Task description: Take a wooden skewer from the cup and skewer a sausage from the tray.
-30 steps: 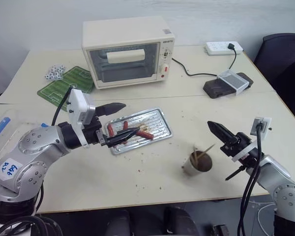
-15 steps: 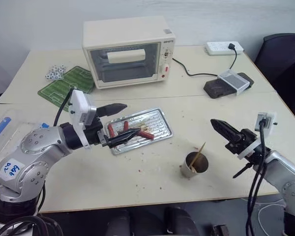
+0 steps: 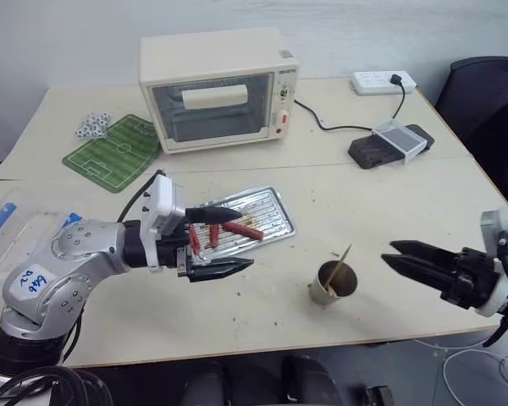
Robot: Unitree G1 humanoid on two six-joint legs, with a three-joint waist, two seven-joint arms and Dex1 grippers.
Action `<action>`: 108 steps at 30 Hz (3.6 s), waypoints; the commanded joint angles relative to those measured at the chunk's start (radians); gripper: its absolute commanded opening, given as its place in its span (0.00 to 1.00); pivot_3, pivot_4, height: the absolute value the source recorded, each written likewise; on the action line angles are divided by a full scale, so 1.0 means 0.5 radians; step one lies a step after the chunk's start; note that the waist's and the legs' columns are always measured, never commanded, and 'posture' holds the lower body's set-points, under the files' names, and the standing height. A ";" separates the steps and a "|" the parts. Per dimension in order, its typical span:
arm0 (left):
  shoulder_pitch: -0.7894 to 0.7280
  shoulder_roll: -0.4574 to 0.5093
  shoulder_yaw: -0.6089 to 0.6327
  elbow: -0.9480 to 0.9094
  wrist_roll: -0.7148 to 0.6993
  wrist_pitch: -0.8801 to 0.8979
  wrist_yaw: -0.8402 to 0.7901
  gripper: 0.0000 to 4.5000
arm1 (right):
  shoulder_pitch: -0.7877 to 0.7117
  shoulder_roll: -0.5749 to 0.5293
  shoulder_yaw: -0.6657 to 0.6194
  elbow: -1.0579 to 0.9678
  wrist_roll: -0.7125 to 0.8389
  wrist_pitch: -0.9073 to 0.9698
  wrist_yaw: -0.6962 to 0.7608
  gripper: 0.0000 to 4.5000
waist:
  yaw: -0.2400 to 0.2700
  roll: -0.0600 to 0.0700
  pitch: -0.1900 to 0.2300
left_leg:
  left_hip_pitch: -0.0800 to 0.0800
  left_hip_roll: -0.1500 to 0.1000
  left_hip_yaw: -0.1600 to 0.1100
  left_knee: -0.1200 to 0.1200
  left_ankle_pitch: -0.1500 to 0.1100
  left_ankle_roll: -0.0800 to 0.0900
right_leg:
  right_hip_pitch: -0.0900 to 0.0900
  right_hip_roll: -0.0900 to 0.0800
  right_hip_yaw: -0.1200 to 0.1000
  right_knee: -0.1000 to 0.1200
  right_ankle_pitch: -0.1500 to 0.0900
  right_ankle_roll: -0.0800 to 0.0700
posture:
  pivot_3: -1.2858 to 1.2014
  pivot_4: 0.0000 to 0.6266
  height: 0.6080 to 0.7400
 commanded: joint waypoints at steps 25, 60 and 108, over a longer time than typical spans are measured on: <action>-0.095 -0.014 -0.040 0.007 0.072 -0.095 -0.067 1.00 | -0.078 0.099 0.192 -0.038 0.022 -0.021 -0.126 0.50 | 0.001 -0.001 0.000 | 0.000 -0.001 0.000 0.000 0.000 0.001 | 0.001 -0.001 0.000 0.000 0.000 0.000 | 0.52 0.24 1.00; -0.197 -0.065 -0.067 0.106 0.149 -0.138 -0.099 1.00 | -0.463 0.166 0.277 0.024 0.323 0.008 -0.438 0.02 | 0.001 -0.001 0.000 | 0.000 -0.001 0.000 0.000 0.000 0.001 | 0.000 -0.001 -0.001 0.000 0.000 0.000 | 0.52 0.24 1.00; 0.169 -0.483 0.169 -0.280 0.171 -0.269 0.819 1.00 | -2.042 1.048 0.949 0.916 1.373 -0.203 -1.815 0.02 | -0.023 -0.002 0.002 | -0.017 0.003 0.006 0.001 0.004 0.001 | -0.018 -0.002 0.001 0.011 0.003 0.004 | 0.52 0.24 1.00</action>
